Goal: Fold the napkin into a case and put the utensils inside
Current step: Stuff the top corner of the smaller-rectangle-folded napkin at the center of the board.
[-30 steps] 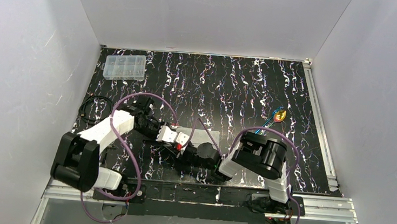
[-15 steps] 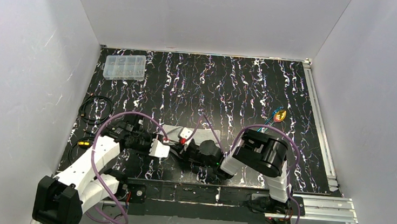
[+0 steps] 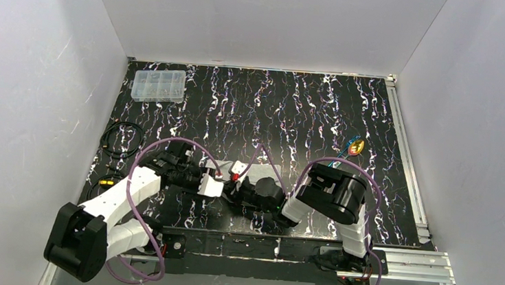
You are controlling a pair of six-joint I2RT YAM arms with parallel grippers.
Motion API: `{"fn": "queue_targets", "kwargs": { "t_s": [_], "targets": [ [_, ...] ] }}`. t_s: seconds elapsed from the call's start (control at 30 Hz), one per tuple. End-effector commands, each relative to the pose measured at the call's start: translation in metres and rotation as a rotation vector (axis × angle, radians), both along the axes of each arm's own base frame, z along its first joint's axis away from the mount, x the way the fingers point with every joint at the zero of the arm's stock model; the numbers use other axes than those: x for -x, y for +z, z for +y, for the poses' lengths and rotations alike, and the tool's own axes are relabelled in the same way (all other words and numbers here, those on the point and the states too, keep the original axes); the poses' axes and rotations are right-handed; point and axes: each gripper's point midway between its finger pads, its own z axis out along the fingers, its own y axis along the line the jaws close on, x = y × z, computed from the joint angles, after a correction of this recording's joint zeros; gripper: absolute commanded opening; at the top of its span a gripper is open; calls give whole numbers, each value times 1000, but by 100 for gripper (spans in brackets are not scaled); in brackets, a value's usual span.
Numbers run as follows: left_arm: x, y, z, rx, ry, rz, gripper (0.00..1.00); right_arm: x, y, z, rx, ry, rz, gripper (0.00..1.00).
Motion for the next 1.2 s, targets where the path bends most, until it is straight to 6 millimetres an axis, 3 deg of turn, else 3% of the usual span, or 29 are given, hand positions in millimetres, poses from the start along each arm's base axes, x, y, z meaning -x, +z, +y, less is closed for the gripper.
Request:
{"fn": "queue_targets", "kwargs": {
  "t_s": [0.0,0.4,0.7,0.9,1.07,1.17],
  "targets": [
    [-7,-4,-7,19,23,0,42,-1,8,0,-37,-1,6,12],
    [9,-11,-8,16,-20,-5,33,-4,10,1,-61,6,55,12],
    [-9,-11,-12,9,37,-18,36,1,13,3,-70,43,56,11],
    [-11,-10,-19,18,40,-14,35,3,14,4,-70,56,56,12],
    [-10,-5,-25,28,39,-9,27,3,14,3,-71,50,58,13],
    [-10,-7,-24,21,40,-13,13,3,15,2,-77,44,61,17]
  ]
}}
